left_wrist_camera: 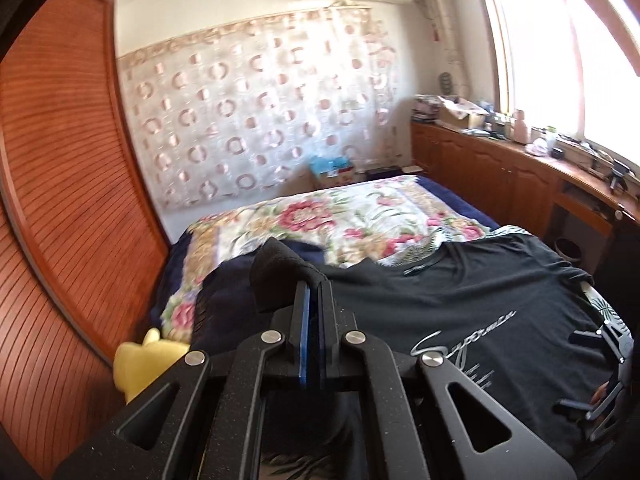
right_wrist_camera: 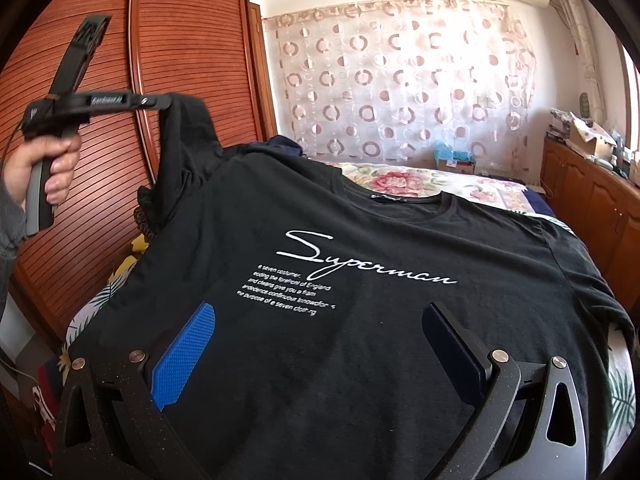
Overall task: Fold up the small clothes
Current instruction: 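Grasp the sleeve side nearest the left gripper and fold it over the shirt body, then lower the folded side onto the shirt and open the left gripper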
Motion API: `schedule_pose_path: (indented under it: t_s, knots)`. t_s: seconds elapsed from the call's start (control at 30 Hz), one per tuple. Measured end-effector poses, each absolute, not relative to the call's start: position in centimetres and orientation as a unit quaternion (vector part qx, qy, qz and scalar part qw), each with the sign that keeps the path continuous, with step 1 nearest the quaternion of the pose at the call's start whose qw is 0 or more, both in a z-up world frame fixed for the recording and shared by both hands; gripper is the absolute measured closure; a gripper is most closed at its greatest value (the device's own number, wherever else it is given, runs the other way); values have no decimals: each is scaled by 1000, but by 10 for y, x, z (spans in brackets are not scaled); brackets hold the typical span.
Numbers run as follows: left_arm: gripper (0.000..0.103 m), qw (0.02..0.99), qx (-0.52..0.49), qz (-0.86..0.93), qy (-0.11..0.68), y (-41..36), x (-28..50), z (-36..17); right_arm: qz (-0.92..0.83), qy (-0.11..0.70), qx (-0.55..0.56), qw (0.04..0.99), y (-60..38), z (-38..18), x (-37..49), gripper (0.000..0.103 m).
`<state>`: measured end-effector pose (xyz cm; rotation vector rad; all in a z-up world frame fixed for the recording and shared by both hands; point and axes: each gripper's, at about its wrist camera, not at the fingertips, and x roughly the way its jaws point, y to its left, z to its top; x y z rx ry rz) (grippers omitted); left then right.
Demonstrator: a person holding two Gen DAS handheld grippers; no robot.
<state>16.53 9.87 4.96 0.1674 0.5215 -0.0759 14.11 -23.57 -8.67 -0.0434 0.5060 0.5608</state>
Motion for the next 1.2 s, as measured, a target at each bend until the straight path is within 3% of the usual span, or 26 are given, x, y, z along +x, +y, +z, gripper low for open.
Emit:
schedule_pose_path:
  t_s: [0.2, 0.33, 0.73, 0.8, 0.83, 0.87, 1.2]
  knots:
    - [97, 959, 88, -74, 259, 62, 181, 56, 262, 250, -10, 932, -238, -90, 142, 0]
    - [61, 961, 85, -84, 250, 59, 173, 55, 255, 252, -9, 933, -236, -90, 141, 0]
    - [60, 949, 56, -51, 307, 94, 155, -11, 245, 258, -3, 935, -229, -94, 147, 0]
    - [42, 949, 47, -52, 309, 91, 149, -21, 241, 259, -6, 936, -231, -93, 146, 0]
    - [25, 949, 42, -56, 307, 90, 144, -27, 238, 260, -6, 936, -233, -93, 148, 0]
    - [21, 950, 38, -60, 306, 86, 142, -31, 235, 261, -6, 936, -236, -93, 149, 0]
    - [21, 930, 28, -101, 352, 40, 146, -87, 195, 263, -19, 945, -258, -83, 153, 0]
